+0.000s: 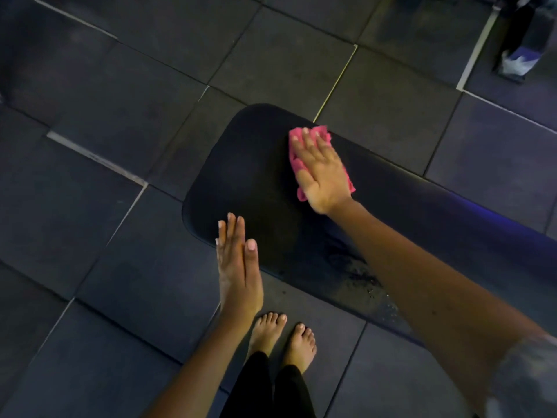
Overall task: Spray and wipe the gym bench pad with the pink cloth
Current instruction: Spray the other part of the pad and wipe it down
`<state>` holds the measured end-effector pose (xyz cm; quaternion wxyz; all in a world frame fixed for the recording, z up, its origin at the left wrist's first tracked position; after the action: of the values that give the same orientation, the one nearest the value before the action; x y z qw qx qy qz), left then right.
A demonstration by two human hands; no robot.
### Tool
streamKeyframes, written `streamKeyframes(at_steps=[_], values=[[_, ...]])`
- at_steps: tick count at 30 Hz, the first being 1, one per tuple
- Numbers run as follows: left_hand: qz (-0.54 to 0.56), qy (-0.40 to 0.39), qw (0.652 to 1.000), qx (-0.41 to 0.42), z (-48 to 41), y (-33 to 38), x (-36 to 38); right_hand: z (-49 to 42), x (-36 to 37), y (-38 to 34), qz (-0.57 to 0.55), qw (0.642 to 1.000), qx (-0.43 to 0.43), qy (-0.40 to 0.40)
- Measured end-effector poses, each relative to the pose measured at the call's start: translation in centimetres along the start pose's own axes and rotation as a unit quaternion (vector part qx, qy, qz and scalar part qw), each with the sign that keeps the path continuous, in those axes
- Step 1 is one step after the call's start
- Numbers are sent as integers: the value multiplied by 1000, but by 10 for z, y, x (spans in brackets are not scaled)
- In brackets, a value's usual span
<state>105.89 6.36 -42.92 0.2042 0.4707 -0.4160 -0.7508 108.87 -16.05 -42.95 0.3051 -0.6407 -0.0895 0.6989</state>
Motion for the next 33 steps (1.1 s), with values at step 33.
streamKeyframes(at_steps=[33], values=[[-183,-129,956,190,6,6,18,138,47,-38,46,991,119,36]])
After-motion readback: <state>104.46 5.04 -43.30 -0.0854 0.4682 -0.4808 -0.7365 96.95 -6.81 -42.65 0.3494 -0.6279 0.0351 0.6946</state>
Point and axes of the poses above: each hand's wrist, its own z-axis away from the middle knuckle, its own x-axis out of the palm, y = z × x, the point moved 6 cm from there along -z, towards the middle knuckle, and after that the axes turned 3 degrees about -y, right-handed, at the moved point
